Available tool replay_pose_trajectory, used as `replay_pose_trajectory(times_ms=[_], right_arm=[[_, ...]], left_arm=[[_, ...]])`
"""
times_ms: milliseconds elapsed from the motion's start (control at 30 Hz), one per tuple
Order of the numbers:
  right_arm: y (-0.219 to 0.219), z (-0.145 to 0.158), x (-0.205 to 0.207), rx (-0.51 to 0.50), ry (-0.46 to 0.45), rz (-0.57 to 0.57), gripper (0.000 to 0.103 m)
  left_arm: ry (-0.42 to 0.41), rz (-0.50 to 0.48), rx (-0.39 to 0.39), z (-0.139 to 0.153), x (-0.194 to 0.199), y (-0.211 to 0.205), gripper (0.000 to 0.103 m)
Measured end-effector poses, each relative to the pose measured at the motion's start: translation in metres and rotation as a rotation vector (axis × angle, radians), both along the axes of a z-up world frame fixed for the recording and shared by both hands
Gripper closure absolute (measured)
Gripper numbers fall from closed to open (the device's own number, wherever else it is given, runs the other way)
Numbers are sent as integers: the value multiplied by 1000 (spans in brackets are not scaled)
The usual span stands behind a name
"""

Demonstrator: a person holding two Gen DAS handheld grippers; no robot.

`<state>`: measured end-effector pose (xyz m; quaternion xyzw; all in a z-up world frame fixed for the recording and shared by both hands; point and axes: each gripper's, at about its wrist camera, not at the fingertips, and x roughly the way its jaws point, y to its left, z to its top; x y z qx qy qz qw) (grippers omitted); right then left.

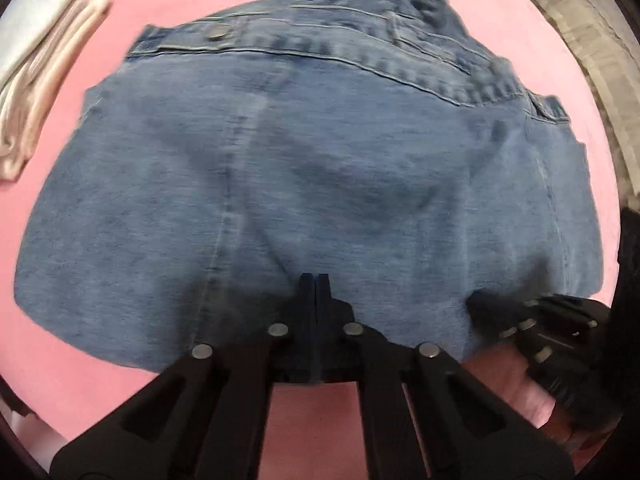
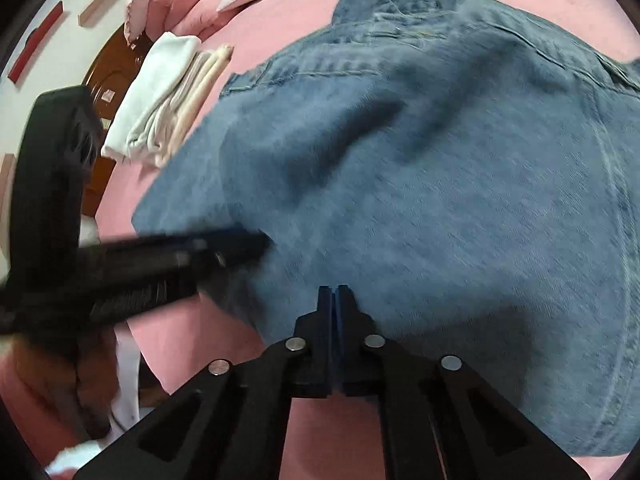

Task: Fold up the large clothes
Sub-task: 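Press the folded jacket flat with both closed tools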

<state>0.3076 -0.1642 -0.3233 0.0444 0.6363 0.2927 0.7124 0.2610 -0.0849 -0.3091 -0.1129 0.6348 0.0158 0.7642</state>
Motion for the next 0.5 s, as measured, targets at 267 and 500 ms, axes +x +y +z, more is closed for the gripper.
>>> replay_pose_trajectory(times_ms=[267, 500], right_arm=[[-132, 14, -19, -200, -72, -292, 103], [-195, 29, -44, -314, -130, -369, 103]], left_arm=[[18, 129, 260, 2, -33, 61, 102], [12, 221, 198, -2, -53, 96, 102]])
